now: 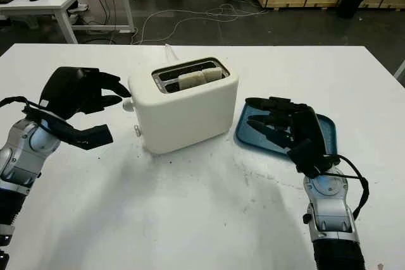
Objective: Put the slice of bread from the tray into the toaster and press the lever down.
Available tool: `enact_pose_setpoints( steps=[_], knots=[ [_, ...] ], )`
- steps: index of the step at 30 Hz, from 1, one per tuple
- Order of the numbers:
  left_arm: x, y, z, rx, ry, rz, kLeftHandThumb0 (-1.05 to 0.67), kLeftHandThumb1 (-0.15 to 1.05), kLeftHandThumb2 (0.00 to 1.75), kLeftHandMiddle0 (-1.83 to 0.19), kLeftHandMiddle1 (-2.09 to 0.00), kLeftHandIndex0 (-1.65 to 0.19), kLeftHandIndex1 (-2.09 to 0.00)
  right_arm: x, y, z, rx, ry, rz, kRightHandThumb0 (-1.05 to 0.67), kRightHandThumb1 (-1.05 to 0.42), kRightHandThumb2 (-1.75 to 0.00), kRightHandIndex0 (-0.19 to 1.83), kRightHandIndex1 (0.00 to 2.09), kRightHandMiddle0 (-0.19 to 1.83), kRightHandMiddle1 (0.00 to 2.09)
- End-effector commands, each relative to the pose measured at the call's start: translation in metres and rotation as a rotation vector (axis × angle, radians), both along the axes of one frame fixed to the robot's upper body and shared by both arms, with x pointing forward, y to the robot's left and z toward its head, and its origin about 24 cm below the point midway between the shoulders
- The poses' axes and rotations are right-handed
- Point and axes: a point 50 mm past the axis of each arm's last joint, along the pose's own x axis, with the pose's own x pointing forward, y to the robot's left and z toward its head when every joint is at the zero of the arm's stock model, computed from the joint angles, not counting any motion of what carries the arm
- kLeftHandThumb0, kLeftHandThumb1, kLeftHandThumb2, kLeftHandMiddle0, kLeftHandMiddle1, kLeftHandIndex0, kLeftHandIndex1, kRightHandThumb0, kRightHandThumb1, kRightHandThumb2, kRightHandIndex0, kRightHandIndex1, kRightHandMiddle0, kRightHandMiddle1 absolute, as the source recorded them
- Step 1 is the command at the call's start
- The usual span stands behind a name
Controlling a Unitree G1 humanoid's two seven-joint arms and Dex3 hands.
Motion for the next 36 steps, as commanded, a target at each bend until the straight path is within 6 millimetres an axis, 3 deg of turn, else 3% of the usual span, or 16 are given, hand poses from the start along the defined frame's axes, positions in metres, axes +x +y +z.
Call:
enact_pose_setpoints(
  steps=[1,9,21,36],
  knots=[
    [-0.001,-0.004,0.0,-0.022,0.004,-0.022,-0.3,0.91,0.05,-0.92,-1.42,-1.05,-0.58,-0.001,-0.002,0.0,0.01,-0.01,-0.014,-0.39,-0.84,0.0,1.16,0.0,1.03,0.0],
    [-0.001,-0.005,-0.004,-0.014,0.004,-0.028,-0.33,0.91,0.02,-0.98,-1.43,-1.1,-0.66,-0.001,-0.003,0.0,0.007,-0.003,-0.023,-0.39,-0.84,0.0,1.16,0.0,1.02,0.0],
    [0.001,-0.004,-0.014,0.007,0.071,0.003,-0.27,0.9,0.01,-0.95,-1.4,-1.03,-0.7,-0.002,-0.003,0.0,0.014,-0.006,-0.024,-0.4,-0.84,0.0,1.16,0.01,1.03,0.0],
    [-0.01,-0.024,-0.06,0.047,0.268,-0.085,-0.25,0.86,0.0,-0.98,-1.27,-1.05,-0.61,-0.002,-0.004,0.0,0.016,-0.005,-0.032,-0.4,-0.84,0.0,1.18,0.01,1.03,0.0]
  ],
)
